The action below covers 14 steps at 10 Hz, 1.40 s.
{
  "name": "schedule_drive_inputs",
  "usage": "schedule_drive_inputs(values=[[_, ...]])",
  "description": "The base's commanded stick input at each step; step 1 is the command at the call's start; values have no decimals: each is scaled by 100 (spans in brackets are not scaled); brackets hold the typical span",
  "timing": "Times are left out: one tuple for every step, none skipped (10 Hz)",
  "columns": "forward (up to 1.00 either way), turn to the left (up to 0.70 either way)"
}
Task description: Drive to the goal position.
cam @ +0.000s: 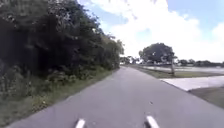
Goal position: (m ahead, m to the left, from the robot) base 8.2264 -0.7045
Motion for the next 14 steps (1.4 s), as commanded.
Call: schedule_drive_inputs(values=[[70,0],[70,0],[70,0],[70,0],[70,0],[70,0],[70,0],[70,0],[70,-6],[70,-35],[70,-35],[70,-35],[70,-31],[70,-15]])
